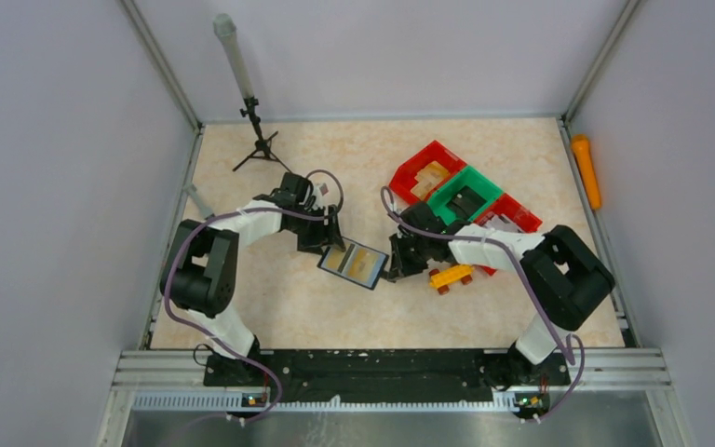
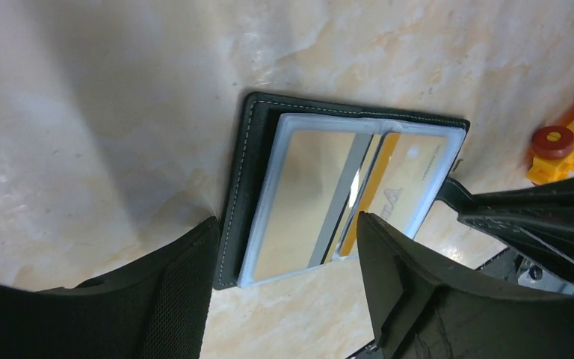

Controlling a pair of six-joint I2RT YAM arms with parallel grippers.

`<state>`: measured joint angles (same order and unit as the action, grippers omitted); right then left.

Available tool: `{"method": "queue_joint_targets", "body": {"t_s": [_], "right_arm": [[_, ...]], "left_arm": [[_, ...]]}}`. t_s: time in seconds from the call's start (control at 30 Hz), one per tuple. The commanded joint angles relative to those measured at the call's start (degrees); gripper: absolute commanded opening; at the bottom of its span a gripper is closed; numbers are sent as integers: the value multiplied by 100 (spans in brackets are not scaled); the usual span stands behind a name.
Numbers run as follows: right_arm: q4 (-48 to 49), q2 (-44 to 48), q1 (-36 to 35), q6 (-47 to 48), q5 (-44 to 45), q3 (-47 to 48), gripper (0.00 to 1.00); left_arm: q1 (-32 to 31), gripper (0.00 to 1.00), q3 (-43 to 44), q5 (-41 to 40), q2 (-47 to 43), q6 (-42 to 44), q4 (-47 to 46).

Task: Take the credit cards out of the card holder
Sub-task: Remove the credit card from the card holder.

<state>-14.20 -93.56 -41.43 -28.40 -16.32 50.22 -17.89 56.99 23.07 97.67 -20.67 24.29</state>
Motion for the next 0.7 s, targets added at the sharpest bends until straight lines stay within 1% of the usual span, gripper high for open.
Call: {"method": "queue_joint_targets", "body": {"t_s": [0.0, 0.13, 0.3, 0.43, 0.53, 0.67], "right_arm": [[-125, -253, 57, 230, 348, 460, 0], [-124, -464, 65, 278, 446, 606, 0], [-68, -548, 60, 311, 572, 617, 0], [-61, -572, 65, 336, 570, 598, 0], [-16, -445, 65, 342, 549, 525, 0], [72, -294, 112, 344, 559, 429, 0]], "left_arm": [[-13, 70, -179, 924, 189, 214, -57], [-13, 68, -244, 1141, 118, 138, -221], [-4, 61, -432, 1314, -124, -84, -613], [-2, 50, -546, 1302, -266, -264, -852], [3, 38, -612, 1189, -306, -409, -1004], [37, 27, -794, 1251, -354, -673, -1398]]}}
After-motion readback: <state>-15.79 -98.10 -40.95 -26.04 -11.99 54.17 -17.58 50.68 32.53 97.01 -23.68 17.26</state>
